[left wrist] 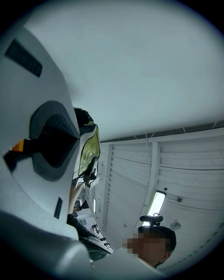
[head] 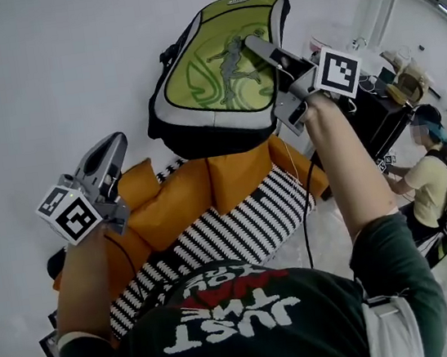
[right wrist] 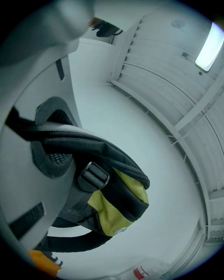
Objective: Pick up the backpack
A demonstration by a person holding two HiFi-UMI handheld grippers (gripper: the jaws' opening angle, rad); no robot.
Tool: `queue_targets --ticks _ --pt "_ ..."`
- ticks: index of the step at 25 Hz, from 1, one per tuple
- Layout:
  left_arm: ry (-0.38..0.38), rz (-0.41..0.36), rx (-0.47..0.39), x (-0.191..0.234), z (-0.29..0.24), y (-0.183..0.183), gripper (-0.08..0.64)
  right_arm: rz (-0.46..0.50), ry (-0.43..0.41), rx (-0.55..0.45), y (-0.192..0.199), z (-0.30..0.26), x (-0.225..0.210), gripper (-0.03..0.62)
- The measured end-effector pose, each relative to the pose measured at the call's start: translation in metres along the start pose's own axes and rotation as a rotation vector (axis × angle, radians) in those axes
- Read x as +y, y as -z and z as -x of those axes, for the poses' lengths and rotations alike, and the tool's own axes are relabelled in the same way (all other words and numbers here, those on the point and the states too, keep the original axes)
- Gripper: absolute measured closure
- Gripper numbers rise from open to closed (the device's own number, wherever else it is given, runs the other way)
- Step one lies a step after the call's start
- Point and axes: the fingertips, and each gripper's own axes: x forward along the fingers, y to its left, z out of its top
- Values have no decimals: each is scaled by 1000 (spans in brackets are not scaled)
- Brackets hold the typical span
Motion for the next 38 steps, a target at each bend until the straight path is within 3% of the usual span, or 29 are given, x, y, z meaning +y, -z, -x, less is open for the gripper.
queue_targets --ticks 38 --pt "4 -3 -4 4 1 -10 551 28 0 20 0 -1 3 549"
